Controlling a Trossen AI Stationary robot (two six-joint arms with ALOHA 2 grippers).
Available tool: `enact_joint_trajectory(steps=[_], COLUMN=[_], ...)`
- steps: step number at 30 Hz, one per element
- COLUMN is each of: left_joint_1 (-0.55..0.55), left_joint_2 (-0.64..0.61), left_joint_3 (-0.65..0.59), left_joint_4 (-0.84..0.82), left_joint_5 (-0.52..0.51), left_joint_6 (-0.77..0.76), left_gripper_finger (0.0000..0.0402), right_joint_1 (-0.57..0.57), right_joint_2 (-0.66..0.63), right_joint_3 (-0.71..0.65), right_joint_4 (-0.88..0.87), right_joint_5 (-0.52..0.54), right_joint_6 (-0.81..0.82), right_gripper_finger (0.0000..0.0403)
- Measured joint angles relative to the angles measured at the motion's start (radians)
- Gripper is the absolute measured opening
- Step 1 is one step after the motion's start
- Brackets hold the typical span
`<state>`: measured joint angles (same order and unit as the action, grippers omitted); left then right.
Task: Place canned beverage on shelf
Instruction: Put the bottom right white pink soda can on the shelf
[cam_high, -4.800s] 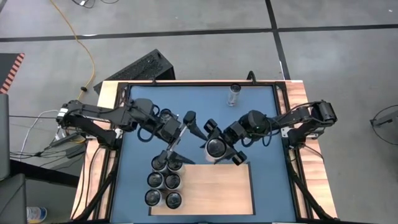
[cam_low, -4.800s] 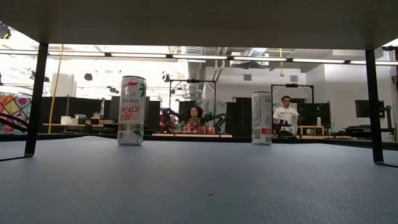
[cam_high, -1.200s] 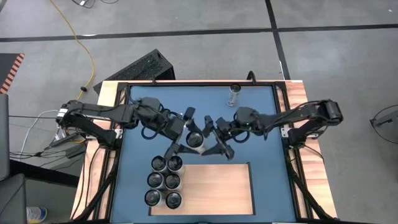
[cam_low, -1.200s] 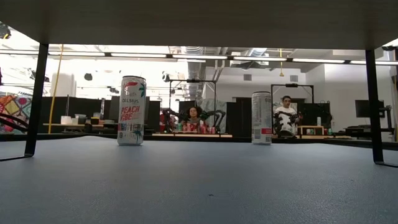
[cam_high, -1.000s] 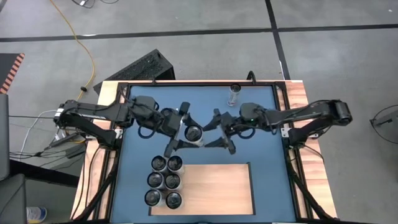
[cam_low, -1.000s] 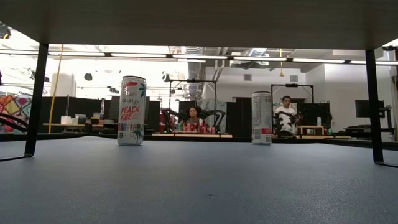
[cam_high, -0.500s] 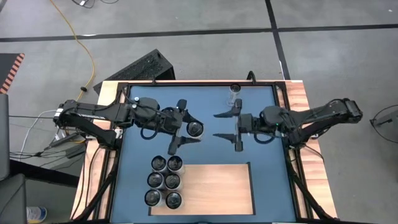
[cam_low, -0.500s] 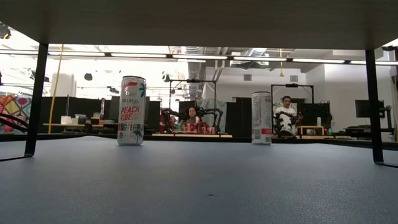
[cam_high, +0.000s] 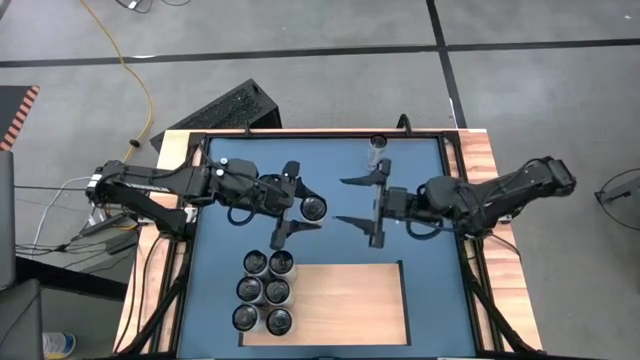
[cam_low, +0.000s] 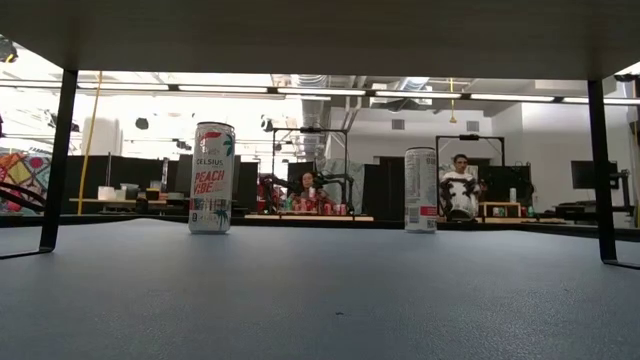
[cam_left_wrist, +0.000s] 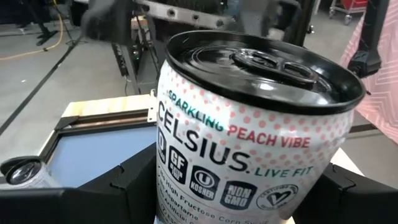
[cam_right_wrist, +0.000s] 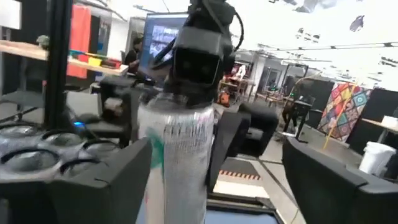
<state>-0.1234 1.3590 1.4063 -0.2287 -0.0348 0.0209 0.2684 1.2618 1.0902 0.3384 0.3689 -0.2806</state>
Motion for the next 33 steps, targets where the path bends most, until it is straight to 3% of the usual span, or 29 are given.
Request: enact_joint_trajectory(steps=[7,18,23,28,33], left_joint_1=[0.000,0.000,0.000,0.000,0.000], left_joint_2=[0.000,0.000,0.001,0.001,0.001], left_joint_3=[0.000,0.001,0.001,0.001,0.001], left_joint_4=[0.006,-0.009,-0.005,0.002,0.016], left_joint_5=[-0.016,-0.014,-0.010,0.010,0.013], left_joint_6=[0.013,0.020,0.021,0.019,0.017], left_gripper_finger=[0.0254,0.0254,0.0254,0.0254,0.0254], right_joint_1=[0.001,0.005,0.019,0.012,-0.020], right_joint_2=[0.138,0.284,0.278,0.266,0.263], right_joint_3=[0.149,0.436,0.461,0.461,0.461], right_joint_4=[-0.102,-0.374,-0.395,-0.420,-0.434], right_joint_5=[-0.052,-0.052,-0.051,-0.060,-0.140], right_joint_6=[-0.036,-0.042,-0.040,-0.002,0.045], right_gripper_finger=[0.0395,0.0384,0.0367,0.0321,0.0291])
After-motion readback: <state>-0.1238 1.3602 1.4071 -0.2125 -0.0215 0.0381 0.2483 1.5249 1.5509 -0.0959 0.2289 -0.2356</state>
